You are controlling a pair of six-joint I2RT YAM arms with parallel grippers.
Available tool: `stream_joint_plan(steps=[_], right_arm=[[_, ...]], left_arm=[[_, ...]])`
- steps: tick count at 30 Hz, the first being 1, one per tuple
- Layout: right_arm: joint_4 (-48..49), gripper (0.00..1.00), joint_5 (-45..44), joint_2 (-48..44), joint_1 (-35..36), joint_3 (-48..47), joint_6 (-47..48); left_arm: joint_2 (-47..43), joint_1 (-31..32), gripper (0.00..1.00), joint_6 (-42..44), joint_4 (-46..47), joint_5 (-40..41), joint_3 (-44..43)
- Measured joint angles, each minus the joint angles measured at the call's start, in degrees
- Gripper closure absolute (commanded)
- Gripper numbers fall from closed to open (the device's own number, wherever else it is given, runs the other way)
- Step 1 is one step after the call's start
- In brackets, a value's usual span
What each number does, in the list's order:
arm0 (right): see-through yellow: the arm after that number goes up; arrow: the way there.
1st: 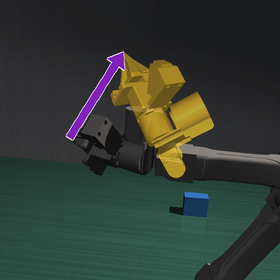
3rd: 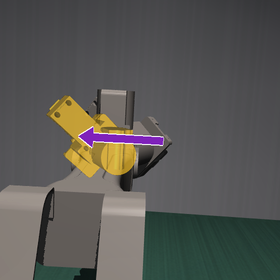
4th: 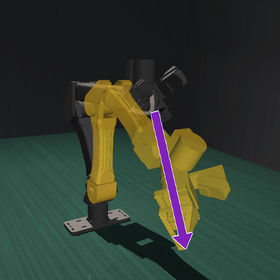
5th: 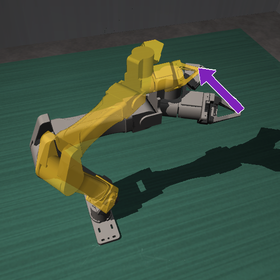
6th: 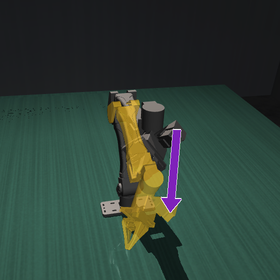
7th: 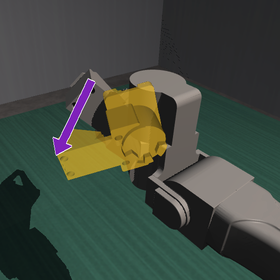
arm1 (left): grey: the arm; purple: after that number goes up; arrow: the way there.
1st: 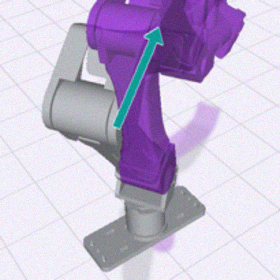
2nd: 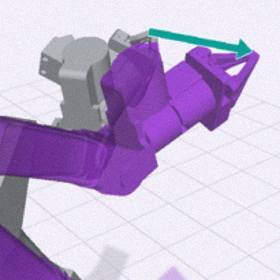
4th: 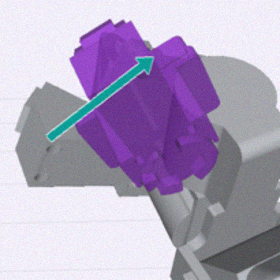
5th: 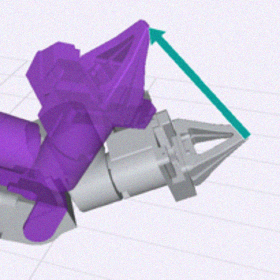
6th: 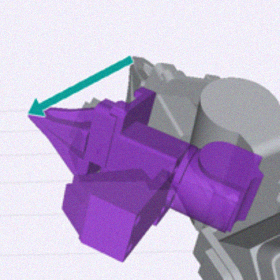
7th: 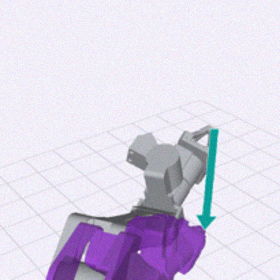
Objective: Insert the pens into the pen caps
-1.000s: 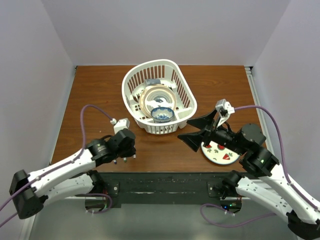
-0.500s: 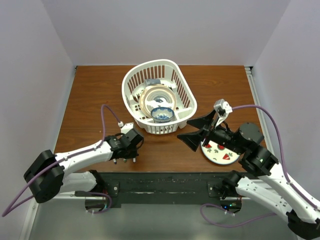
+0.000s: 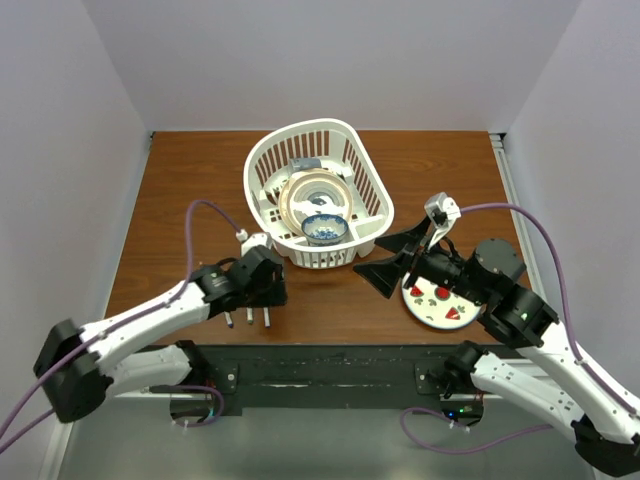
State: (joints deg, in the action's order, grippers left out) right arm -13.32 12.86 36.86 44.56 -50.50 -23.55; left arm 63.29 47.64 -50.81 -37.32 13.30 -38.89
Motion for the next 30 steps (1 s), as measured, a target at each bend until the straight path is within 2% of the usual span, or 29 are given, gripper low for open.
stream_joint_plan(steps=[1, 6, 12, 17, 23, 30], right_arm=[[-0.55, 0.01, -0.15, 0.00, 0.00, -0.17, 0.02], [-3.85, 0.01, -2.03, -0.37, 0.00, -0.44, -0.37], [-7.69, 0.01, -6.62, -0.24, 0.00, -0.48, -3.10], [-8.20, 0.01, -8.04, -0.22, 0.00, 0.96, -5.92], [-8.09, 0.01, -9.14, -0.17, 0.00, 3.63, -8.39], [-7.91, 0.01, -10.45, 0.31, 0.00, 5.09, -9.29]], left_arm=[[-2.38, 0.00, 0.12, 0.83, -0.55, 0.04, -1.81], [-18.18, 0.00, 0.02, 7.23, 3.17, 0.50, -8.81], [-31.67, 0.00, 0.01, 16.39, 14.43, -0.31, -8.00], [-33.18, 0.00, 0.01, 21.70, 21.99, -5.31, -3.52], [-32.98, 0.00, 0.02, 25.05, 26.77, -10.71, 1.18], [-33.66, 0.00, 0.02, 26.53, 29.88, -13.73, 2.05]])
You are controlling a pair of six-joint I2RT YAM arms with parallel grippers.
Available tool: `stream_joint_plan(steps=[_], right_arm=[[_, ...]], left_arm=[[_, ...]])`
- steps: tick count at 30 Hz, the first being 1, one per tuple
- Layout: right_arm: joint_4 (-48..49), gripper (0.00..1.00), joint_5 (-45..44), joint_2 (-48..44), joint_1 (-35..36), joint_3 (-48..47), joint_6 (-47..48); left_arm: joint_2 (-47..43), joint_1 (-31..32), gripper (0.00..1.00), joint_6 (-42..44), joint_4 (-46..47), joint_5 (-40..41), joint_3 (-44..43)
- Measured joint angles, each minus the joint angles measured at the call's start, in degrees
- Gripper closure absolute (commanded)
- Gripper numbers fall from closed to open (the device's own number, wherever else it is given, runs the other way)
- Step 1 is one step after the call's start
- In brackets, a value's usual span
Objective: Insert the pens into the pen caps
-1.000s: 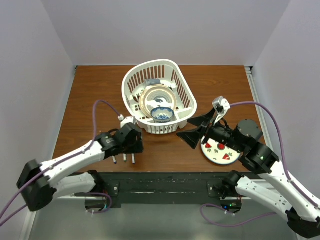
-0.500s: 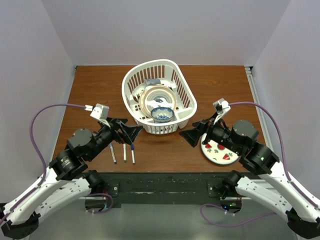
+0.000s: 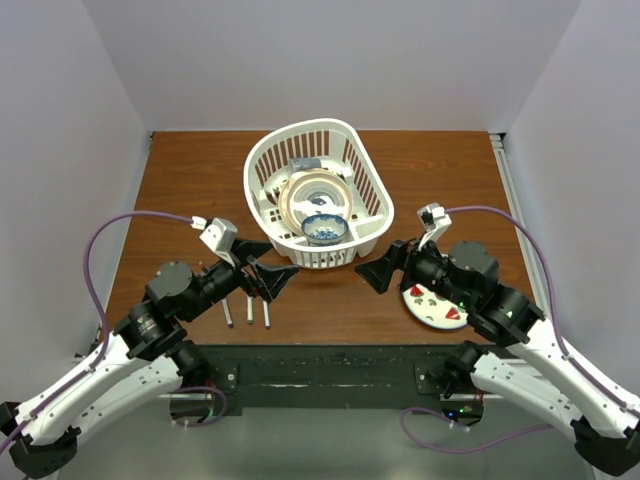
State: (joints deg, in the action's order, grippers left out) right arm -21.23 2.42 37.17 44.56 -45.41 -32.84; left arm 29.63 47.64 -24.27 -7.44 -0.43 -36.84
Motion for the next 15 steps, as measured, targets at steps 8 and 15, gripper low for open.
stream_joint_plan(steps=[8, 15], right_arm=[[1.64, 0.01, -0.11, -0.57, 0.00, 0.85, -0.20], [2.14, 0.01, -0.04, -0.52, 0.00, 0.85, -0.17]], left_arm=[[-0.04, 0.00, 0.02, 0.09, 0.59, -0.90, 0.00], [-0.07, 0.00, 0.02, 0.13, 0.57, -0.92, 0.00]])
